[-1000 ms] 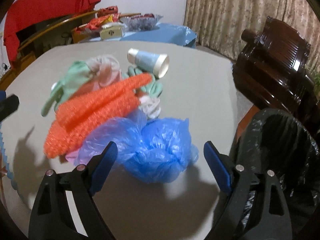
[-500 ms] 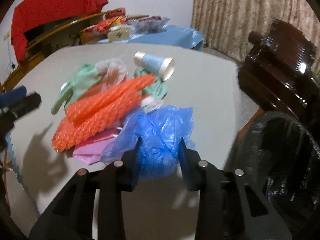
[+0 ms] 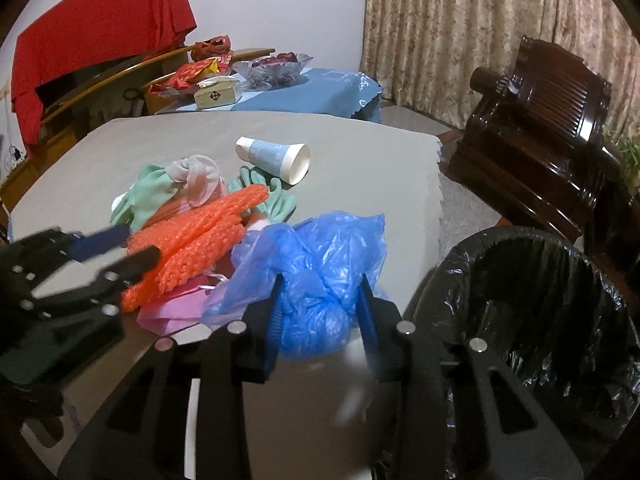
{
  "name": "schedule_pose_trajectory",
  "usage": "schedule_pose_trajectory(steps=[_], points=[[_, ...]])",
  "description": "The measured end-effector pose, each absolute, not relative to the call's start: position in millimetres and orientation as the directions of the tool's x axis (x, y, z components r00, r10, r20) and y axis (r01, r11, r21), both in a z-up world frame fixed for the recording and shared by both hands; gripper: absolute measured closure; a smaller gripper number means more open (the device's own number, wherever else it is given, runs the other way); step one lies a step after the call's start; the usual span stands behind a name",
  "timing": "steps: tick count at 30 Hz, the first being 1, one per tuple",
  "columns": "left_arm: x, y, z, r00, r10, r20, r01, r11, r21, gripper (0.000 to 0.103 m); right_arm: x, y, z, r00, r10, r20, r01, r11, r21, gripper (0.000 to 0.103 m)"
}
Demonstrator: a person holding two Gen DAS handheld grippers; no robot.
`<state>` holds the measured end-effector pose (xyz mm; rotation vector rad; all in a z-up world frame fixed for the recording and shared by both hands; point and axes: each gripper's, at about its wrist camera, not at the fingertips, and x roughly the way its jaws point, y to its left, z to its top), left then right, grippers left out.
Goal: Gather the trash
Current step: 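Grasp the blue plastic bag with the right gripper while the left gripper grasps the orange mesh scrubber, then carry the blue bag and orange scrubber to the bin and release both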
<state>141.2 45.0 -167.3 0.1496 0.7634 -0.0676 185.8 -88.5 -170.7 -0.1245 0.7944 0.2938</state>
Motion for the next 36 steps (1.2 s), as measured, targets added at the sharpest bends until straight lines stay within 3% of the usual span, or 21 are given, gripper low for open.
schedule_pose_trajectory(steps=[3,6,15,23,36], points=[[143.5,45.0,-171.1,0.711,-0.045,-0.701,0.137,0.988,0.076,0.089,185.2,-88.0,-167.4,0.665,0.22,-0.714,-0.309,0.951,0.006,0.07],[141.3,46.2,-164.9,0.725,-0.05,-0.687,0.132,0.989,0.068,0.093,182.0,-92.2,-163.1,0.67,0.227,-0.706,-0.306,0.952,0.015,0.07],[129.8,57.7,-109.4,0.785,-0.107,-0.611,0.12,0.993,-0.019,0.094,169.7,-111.0,-128.0,0.72,0.246,-0.649,-0.283,0.958,0.05,0.07],[124.1,29.5,-71.9,0.799,-0.201,-0.567,0.203,0.977,-0.06,0.094,156.0,-147.0,-97.7,0.765,0.206,-0.611,-0.213,0.975,0.063,0.07],[131.6,-76.1,-66.8,0.68,-0.452,-0.577,0.456,0.877,-0.149,0.094,120.1,-269.7,-91.9,0.791,-0.024,-0.611,0.051,0.998,0.026,0.07]])
